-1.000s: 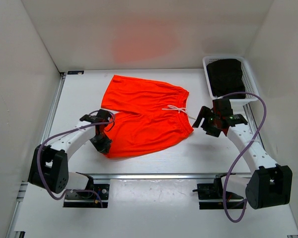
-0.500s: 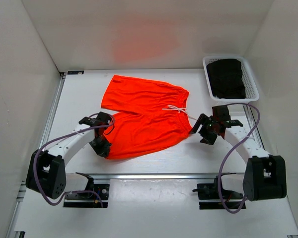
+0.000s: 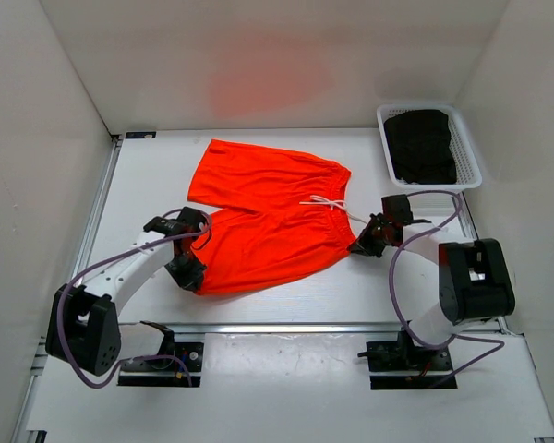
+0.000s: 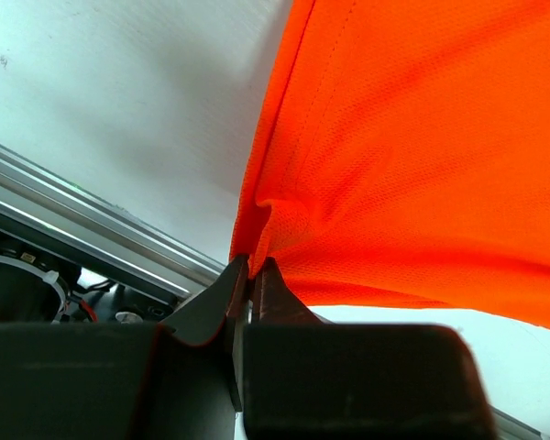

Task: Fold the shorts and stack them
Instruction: Fold the shorts

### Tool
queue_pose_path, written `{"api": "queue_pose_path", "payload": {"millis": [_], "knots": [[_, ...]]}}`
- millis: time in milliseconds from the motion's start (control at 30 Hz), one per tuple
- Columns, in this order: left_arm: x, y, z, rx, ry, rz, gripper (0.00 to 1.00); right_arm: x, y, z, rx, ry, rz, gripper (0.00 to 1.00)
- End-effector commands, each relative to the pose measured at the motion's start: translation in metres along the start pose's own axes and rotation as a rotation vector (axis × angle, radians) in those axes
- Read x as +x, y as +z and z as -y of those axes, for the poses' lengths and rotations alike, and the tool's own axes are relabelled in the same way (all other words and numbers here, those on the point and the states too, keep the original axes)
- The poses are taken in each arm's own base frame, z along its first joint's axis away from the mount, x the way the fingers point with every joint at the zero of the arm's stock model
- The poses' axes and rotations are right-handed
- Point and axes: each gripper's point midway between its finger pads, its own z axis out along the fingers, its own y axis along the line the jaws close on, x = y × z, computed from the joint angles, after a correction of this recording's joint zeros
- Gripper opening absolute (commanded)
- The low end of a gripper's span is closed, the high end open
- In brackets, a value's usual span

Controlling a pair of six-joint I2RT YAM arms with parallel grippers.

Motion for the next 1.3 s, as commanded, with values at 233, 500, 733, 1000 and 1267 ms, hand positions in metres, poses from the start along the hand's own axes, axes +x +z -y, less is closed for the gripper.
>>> {"api": "queue_pose_path", "payload": {"millis": [233,500,733,1000,1267], "knots": [[-0.010,-0.036,0.009,0.100,-0.020,0.079,0.10,0.019,-0.062,0.034,0.157,-0.025,0.118,0.00],[-0.066,-0.104,0.055,0.222,-0.005,0.236,0.10,0.013,-0.116,0.022,0.180,-0.035,0.190,0.00],[-0.170,-0.143,0.107,0.219,-0.018,0.373,0.10,-0.043,-0.130,-0.023,0.175,-0.054,0.260,0.00],[-0.264,-0.174,0.180,0.325,-0.014,0.499,0.10,-0.126,-0.112,-0.073,0.177,-0.060,0.341,0.00],[-0.327,-0.136,0.267,0.475,0.060,0.554,0.10,-0.190,-0.063,-0.090,0.237,-0.045,0.354,0.00]]}}
